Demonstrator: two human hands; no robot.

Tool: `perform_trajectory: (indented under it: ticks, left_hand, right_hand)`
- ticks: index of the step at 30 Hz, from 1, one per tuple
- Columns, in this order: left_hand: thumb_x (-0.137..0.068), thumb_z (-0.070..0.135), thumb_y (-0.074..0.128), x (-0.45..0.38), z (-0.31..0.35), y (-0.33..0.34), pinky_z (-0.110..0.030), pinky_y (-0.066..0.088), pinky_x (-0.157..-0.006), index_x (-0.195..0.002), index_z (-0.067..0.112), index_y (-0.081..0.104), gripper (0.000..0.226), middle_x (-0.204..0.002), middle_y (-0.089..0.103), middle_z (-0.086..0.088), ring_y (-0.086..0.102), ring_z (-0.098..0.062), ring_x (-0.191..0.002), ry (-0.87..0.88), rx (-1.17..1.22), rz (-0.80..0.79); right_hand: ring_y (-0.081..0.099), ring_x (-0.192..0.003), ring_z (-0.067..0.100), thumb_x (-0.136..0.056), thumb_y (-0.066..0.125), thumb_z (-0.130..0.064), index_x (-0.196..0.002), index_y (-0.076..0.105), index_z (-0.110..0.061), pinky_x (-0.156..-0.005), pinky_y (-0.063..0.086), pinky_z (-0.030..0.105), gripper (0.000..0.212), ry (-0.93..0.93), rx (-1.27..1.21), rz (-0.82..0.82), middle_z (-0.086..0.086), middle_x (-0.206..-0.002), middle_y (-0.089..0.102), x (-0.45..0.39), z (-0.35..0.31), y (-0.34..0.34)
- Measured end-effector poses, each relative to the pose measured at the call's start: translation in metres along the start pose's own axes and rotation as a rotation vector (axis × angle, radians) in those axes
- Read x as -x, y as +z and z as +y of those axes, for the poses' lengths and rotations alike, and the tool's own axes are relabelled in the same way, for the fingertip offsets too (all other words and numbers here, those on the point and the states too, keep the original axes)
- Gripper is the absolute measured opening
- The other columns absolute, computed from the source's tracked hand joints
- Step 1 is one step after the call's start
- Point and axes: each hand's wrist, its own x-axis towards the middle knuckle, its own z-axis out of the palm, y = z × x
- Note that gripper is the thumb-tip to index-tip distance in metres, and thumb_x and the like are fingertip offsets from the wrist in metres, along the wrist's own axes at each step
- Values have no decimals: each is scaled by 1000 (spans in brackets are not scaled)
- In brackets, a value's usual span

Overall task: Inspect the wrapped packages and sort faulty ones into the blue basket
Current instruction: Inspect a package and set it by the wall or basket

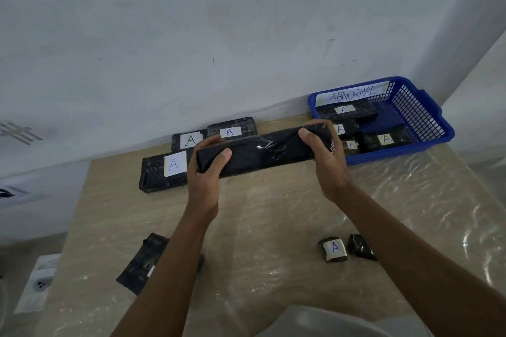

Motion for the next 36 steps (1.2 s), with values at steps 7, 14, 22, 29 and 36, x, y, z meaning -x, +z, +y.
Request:
perform_trajectory:
  ticks: [7, 14, 22, 29, 36]
  left_hand:
    - [-90, 14, 75, -15, 12, 0, -37, 55, -93, -98, 25, 69, 15, -96, 74, 5, 71, -18, -97, -58, 1, 124]
    - [-86, 15, 80, -10, 12, 2, -18, 55, -85, -118, 18, 67, 35, -100, 78, 14, 73, -2, -98, -20, -75, 46]
    - [-73, 41, 85, -13, 16, 2, -25, 54, -95, -121, 27, 68, 52, -112, 77, 12, 71, -6, -109, -23, -125, -1]
    - [-80, 29, 85, -19, 27, 3, -39, 55, -101, -119, 23, 70, 42, -113, 75, 5, 70, -16, -110, -108, -129, 122]
    - [-64, 68, 84, -13, 29, -2, -36, 47, -108, -120, 44, 63, 64, -124, 71, 13, 63, -8, -121, -134, -289, -143]
  right_hand:
    - [57, -134, 17, -77, 78, -61, -139, 57, -34, -118, 42, 48, 70, 87, 36, -72, -2, -141, 63, -3, -11, 4]
    - [51, -140, 22, -59, 82, -79, -151, 47, -29, -118, 41, 52, 111, 86, 2, 10, 1, -153, 53, -5, -11, 9]
    - [66, -115, 10, -73, 81, -53, -131, 60, -30, -112, 49, 43, 66, 59, 53, -39, -6, -122, 71, -2, -9, 6]
    - [62, -120, 0, -76, 72, -72, -136, 53, -43, -100, 47, 27, 70, 56, 152, -164, -18, -129, 67, 0, -13, 4]
    - [64, -96, 16, -100, 62, -24, -100, 56, -27, -82, 54, 32, 6, 180, -15, 1, 0, -102, 64, 5, -19, 8]
